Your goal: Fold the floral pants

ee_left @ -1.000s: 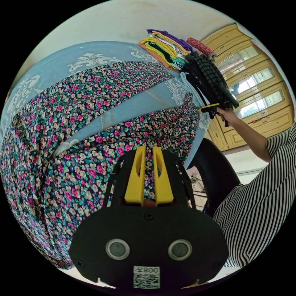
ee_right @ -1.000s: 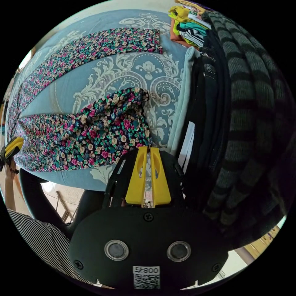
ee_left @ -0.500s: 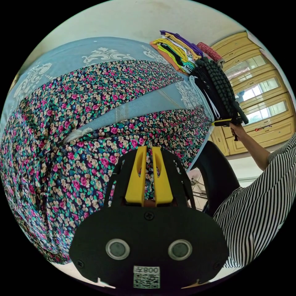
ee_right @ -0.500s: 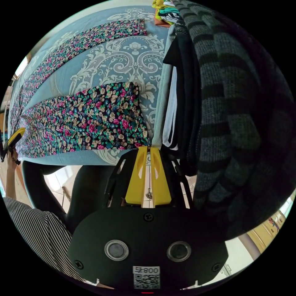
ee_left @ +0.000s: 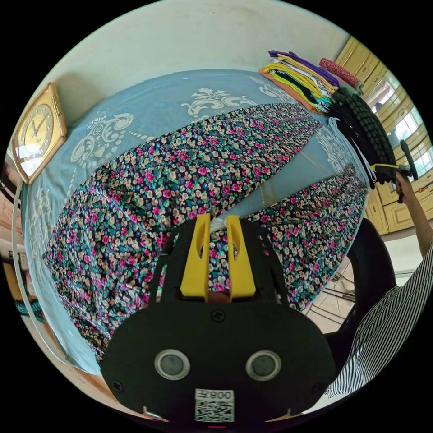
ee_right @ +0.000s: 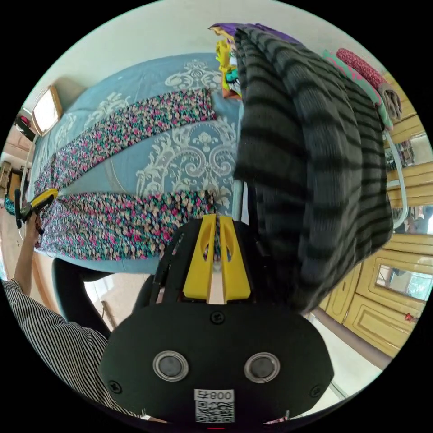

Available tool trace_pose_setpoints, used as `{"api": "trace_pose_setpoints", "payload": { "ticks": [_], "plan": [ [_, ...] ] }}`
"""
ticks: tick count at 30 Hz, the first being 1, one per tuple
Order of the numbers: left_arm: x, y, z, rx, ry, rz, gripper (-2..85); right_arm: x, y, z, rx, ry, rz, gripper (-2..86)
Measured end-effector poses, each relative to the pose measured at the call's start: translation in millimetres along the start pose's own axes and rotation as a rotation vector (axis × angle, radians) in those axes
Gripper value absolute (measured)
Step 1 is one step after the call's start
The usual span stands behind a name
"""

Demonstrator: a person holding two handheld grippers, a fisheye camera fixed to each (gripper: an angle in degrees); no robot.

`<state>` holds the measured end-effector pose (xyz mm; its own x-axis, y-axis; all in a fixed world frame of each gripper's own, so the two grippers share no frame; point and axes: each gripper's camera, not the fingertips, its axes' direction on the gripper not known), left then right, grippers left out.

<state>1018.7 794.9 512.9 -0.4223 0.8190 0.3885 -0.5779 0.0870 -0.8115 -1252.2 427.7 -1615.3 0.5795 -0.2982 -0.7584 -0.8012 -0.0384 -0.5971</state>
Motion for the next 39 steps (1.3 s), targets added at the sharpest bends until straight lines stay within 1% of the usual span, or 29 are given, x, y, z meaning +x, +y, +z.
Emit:
{"api": "trace_pose_setpoints", "payload": {
  "ticks": [2, 4, 9, 11, 13, 16, 19, 24, 27, 29, 31, 33, 35, 37, 39],
  "plan": [
    [1.1, -3.7, 5.9, -0.033, -0.029, 0.010, 5.6, -12.8, -41.3, -0.7, 0.062, 0.001, -0.054, 6.0],
    [3.5, -5.1, 3.6, -0.026, -0.030, 0.021, 5.1, -20.1, -75.8, 3.1, 0.113, 0.031, -0.075, 7.3],
    [11.6, -7.8, -2.4, -0.029, -0.045, 0.031, 3.0, -30.8, -158.7, 31.0, 0.089, -0.002, -0.098, 8.2],
    [12.9, -8.6, -3.8, -0.029, -0.037, 0.028, 2.3, -39.1, -183.2, 36.9, 0.120, 0.060, -0.077, 7.9],
    [13.9, -9.2, -5.2, -0.029, -0.033, 0.023, 1.8, -36.4, -198.2, 44.2, 0.124, 0.080, -0.023, 7.6],
    [14.8, -9.7, -7.8, -0.029, -0.026, 0.015, 1.2, -23.8, -216.9, 68.9, 0.034, 0.013, 0.035, 5.9],
    [16.4, -9.4, -12.2, -0.040, -0.014, 0.022, 0.9, -14.0, -215.7, 68.2, 0.027, -0.072, 0.056, 2.9],
    [16.5, 1.0, -27.4, 0.020, 0.046, -0.002, 1.1, -24.1, -198.9, 44.8, 0.058, 0.003, -0.018, 2.4],
    [14.5, -0.3, -15.6, -0.033, 0.053, -0.019, 1.6, -29.0, -206.3, 61.9, -0.002, 0.061, -0.023, 3.8],
    [14.6, -0.3, -21.6, -0.006, 0.050, -0.026, 2.1, -29.7, -212.5, 68.4, -0.044, 0.061, -0.001, 4.9],
    [16.4, 2.4, -31.0, 0.031, 0.047, -0.026, 2.9, -35.3, -208.1, 57.4, -0.007, 0.080, -0.017, 5.2],
    [22.1, 8.1, -39.7, 0.072, 0.090, -0.012, 4.0, -45.1, -197.9, 45.5, 0.021, 0.104, -0.063, 5.5],
    [29.6, 11.2, -39.4, 0.083, 0.157, 0.013, 5.0, -57.9, -175.1, 31.4, 0.044, 0.185, -0.115, 5.8],
    [39.4, 11.6, -33.3, 0.059, 0.179, 0.047, 5.6, -64.9, -151.5, 22.2, 0.058, 0.220, -0.155, 6.1],
    [49.5, 8.7, -21.6, 0.020, 0.175, 0.071, 5.8, -69.6, -124.5, 17.7, 0.040, 0.205, -0.194, 6.7]
  ]
}}
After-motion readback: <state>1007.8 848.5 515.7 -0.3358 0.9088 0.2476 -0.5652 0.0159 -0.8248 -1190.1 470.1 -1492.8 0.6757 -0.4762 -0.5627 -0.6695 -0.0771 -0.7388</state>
